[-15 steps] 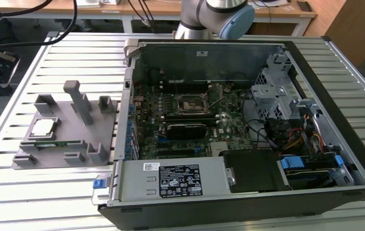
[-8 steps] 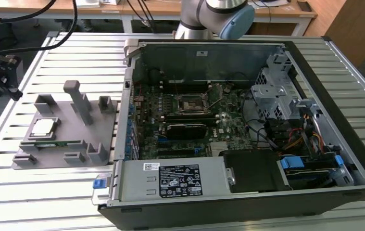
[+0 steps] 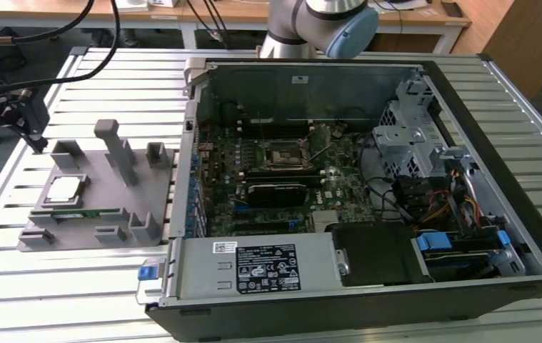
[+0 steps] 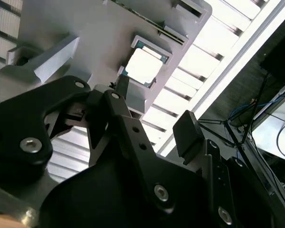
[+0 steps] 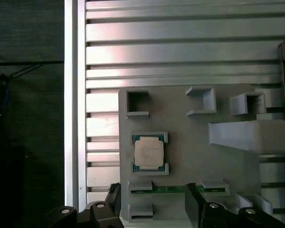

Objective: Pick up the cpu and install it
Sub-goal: 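Pick up the cpu and move it towards the insertion slot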

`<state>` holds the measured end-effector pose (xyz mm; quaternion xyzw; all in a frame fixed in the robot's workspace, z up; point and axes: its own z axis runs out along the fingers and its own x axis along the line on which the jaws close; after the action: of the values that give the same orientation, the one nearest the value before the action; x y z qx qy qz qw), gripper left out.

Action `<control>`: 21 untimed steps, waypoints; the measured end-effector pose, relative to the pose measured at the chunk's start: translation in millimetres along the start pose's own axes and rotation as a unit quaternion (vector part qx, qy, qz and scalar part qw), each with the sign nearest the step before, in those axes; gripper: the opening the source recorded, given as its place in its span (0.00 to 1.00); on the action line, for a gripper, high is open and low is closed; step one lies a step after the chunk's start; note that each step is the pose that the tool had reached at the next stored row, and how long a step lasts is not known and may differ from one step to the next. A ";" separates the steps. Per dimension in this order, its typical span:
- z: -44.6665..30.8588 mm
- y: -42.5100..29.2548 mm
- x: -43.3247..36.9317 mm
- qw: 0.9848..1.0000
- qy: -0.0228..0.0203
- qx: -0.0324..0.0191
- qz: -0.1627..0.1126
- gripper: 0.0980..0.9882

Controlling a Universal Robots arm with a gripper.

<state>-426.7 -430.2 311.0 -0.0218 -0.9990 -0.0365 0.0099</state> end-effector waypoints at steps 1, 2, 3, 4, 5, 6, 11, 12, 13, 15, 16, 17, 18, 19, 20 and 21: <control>2.0 1.5 -1.8 1.000 0.000 0.000 0.000 0.62; 3.8 2.9 -2.7 1.000 0.000 0.000 0.000 0.62; 5.9 3.3 -2.7 1.000 0.000 0.000 0.000 0.62; 7.7 3.2 -2.8 1.000 0.000 0.000 0.000 0.62; 9.2 3.1 -2.8 1.000 0.000 0.000 -0.002 0.62; 10.7 3.0 -2.9 1.000 0.000 0.000 -0.005 0.62; 19.1 2.4 -3.0 1.000 0.001 0.000 -0.008 0.62; 21.0 2.3 -3.1 1.000 0.001 0.000 -0.008 0.62; 22.9 2.1 -3.1 1.000 0.001 0.000 -0.008 0.62; 26.5 1.9 -3.2 1.000 0.001 0.000 -0.008 0.62; 28.0 1.8 -3.2 1.000 0.001 0.000 -0.009 0.62; 29.1 1.8 -3.3 1.000 0.001 0.000 -0.010 0.62; 30.1 1.7 -3.5 1.000 0.001 0.000 -0.010 0.62; 31.3 1.8 -3.6 1.000 0.001 0.000 -0.011 0.62; 32.6 1.8 -3.8 1.000 0.001 0.000 -0.011 0.62; 33.9 1.9 -3.9 1.000 0.001 0.000 -0.011 0.62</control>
<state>-423.3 -426.0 277.2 -0.0111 -0.9992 -0.0365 0.0102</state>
